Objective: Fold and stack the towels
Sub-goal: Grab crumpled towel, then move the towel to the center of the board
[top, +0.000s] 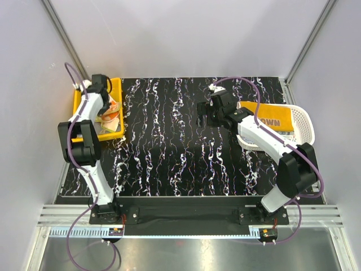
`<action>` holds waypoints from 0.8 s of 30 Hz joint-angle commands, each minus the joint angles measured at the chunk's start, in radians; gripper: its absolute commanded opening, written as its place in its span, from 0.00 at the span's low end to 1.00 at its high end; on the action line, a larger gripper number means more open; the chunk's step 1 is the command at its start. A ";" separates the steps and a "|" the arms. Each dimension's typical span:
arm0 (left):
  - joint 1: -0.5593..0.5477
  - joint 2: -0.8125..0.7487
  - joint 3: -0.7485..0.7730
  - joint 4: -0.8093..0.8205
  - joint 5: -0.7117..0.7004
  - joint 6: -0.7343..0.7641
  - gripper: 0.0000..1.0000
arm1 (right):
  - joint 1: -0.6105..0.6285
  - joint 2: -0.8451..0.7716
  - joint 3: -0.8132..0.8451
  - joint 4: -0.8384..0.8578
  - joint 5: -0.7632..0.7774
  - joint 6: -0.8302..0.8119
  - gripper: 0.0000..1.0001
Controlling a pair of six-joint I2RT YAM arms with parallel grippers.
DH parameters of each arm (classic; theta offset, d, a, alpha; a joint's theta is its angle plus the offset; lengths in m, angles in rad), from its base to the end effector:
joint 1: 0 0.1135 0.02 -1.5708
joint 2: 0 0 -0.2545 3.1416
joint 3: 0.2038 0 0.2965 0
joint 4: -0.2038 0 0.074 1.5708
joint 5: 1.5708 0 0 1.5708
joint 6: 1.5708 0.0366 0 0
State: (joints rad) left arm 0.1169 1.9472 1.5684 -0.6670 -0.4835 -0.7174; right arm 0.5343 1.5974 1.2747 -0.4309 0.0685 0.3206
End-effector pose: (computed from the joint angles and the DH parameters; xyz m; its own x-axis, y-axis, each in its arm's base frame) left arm 0.4537 0.0704 0.2065 -0.4276 -0.6363 -0.6421 -0.8172 0.5758 -0.0264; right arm 0.3470 0.2024 0.2571 -0.7055 -0.0521 -0.7068 -0.2558 0.9488 0.1854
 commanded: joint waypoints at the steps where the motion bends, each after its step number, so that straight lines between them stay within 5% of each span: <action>1: -0.051 -0.108 0.178 0.005 0.071 0.070 0.00 | 0.004 -0.005 0.023 0.032 0.024 -0.011 1.00; 10: -0.270 -0.102 0.579 -0.190 0.201 0.190 0.00 | 0.003 0.006 0.098 -0.038 0.137 -0.011 1.00; 13: -0.379 -0.123 0.605 -0.223 0.192 0.234 0.00 | 0.000 -0.002 0.118 -0.055 0.213 -0.002 1.00; 24: -0.871 -0.399 0.089 -0.094 0.164 0.150 0.00 | -0.137 -0.096 0.109 -0.098 0.240 0.012 1.00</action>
State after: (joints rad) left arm -0.6727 1.6562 1.7805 -0.8139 -0.3103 -0.5198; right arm 0.4274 1.5803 1.3590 -0.5232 0.2775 0.3218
